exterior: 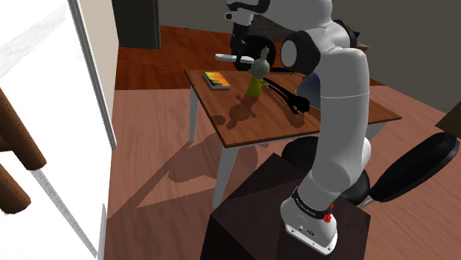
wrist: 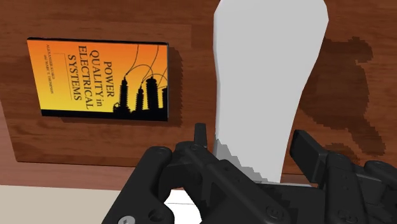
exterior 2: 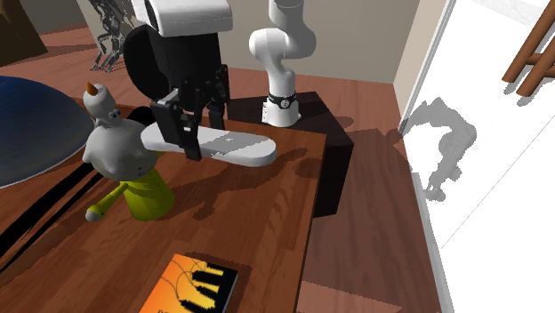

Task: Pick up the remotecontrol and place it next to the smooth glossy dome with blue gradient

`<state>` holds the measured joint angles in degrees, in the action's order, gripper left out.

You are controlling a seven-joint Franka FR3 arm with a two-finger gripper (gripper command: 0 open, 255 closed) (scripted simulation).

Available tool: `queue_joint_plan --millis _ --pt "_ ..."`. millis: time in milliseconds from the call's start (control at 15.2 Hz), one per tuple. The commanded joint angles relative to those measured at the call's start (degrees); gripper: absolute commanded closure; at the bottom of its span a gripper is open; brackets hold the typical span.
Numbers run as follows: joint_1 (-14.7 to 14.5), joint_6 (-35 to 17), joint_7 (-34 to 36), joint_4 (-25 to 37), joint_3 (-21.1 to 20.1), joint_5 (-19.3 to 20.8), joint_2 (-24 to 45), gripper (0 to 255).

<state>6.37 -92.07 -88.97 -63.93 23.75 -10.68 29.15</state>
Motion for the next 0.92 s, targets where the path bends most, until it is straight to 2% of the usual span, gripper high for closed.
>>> queue_joint_plan --millis 0,330,594,726,858 --pt "0.6 2.1 0.1 3.0 -0.1 -0.3 0.9 255" --pt "2.2 7.6 0.3 10.9 -0.3 -1.1 3.2 255" --pt "4.3 12.9 0.6 19.6 -0.7 -2.1 6.4 255" --pt "2.6 8.6 -1.5 8.5 0.6 -0.3 -0.1 255" --pt "1.9 5.8 -3.2 1.0 1.5 1.1 -4.9 255"
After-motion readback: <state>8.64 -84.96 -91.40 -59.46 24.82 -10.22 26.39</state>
